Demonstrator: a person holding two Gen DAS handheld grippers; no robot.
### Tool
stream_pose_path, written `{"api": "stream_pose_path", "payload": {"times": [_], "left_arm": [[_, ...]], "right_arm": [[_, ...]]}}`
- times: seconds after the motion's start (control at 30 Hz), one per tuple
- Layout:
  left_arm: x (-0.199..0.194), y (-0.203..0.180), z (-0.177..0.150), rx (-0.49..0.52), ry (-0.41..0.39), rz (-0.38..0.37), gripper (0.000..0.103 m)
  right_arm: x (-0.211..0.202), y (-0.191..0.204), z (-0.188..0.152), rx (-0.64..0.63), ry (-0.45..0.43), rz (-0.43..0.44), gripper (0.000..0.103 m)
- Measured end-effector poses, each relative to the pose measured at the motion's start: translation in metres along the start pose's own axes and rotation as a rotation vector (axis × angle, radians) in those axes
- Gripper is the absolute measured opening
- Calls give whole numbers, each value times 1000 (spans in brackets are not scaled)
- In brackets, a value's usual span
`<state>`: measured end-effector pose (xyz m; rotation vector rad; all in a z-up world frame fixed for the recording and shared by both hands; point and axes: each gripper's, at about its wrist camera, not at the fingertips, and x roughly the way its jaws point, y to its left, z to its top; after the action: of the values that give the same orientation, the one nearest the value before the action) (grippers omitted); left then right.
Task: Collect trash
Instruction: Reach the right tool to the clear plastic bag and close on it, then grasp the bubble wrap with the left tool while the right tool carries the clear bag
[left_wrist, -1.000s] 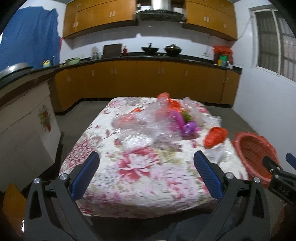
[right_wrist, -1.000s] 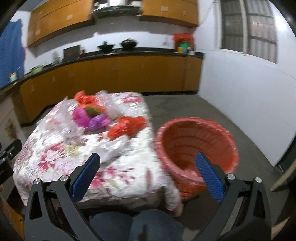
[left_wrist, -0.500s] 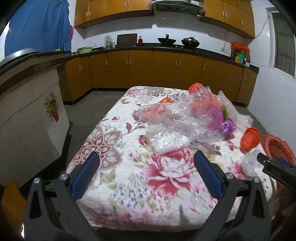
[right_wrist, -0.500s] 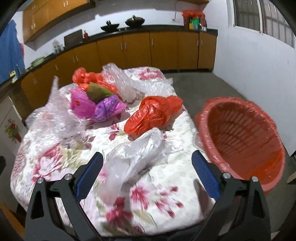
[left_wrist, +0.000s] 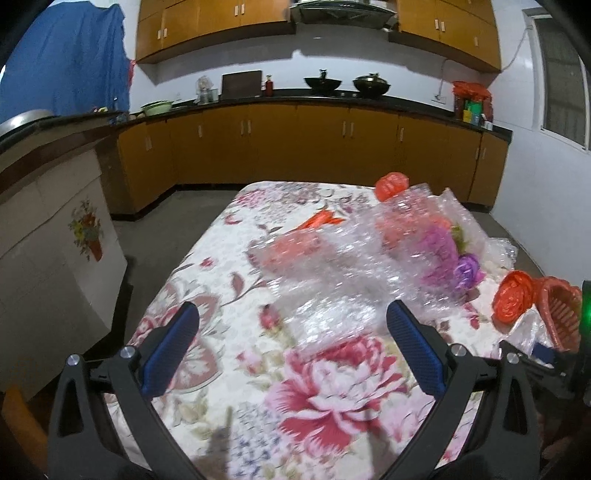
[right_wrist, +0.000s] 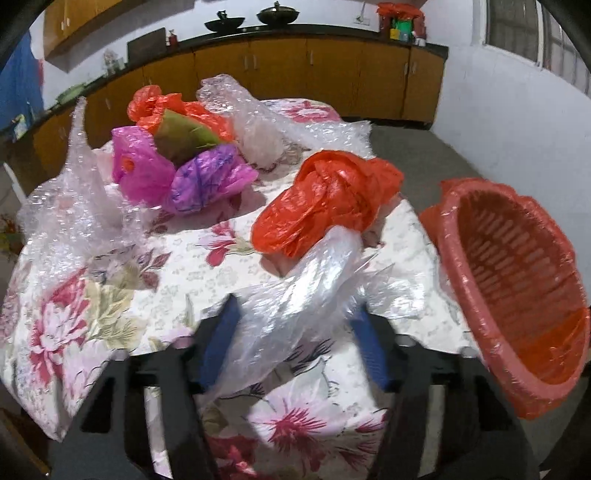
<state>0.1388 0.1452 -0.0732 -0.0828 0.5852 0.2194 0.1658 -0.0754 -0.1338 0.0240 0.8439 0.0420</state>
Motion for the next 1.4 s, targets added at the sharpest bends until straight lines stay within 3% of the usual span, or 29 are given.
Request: {"api": "stream_pose_path", "payload": {"times": [0.07, 0.17, 0.47, 0.6, 0.83, 1.03, 1.2, 1.4], "left_arm": [[2, -10, 3, 12, -7, -18, 99], [5, -23, 5, 28, -8, -37, 99], [28, -61, 11, 48, 48, -117, 96], [26, -82, 19, 59, 33, -141, 96], [44, -117, 24, 105, 64, -99, 95], [75, -122, 24, 97, 159, -68, 61], [84, -110, 20, 54, 221, -103, 9], [55, -99, 20, 68, 175, -168, 5]], "right_arm": [[-2, -1, -2, 0, 0, 25, 21], [-7, -8, -5, 14, -1, 59, 14], [-32, -31, -10, 30, -41, 85, 11], [-35, -40, -10, 45, -35, 88, 11], [-35, -45, -12, 59, -32, 94, 11], [-39, -55, -12, 77, -33, 90, 11], [-46, -63, -11, 90, -49, 96, 11], [-64, -66, -5, 96, -90, 114, 11]]}}
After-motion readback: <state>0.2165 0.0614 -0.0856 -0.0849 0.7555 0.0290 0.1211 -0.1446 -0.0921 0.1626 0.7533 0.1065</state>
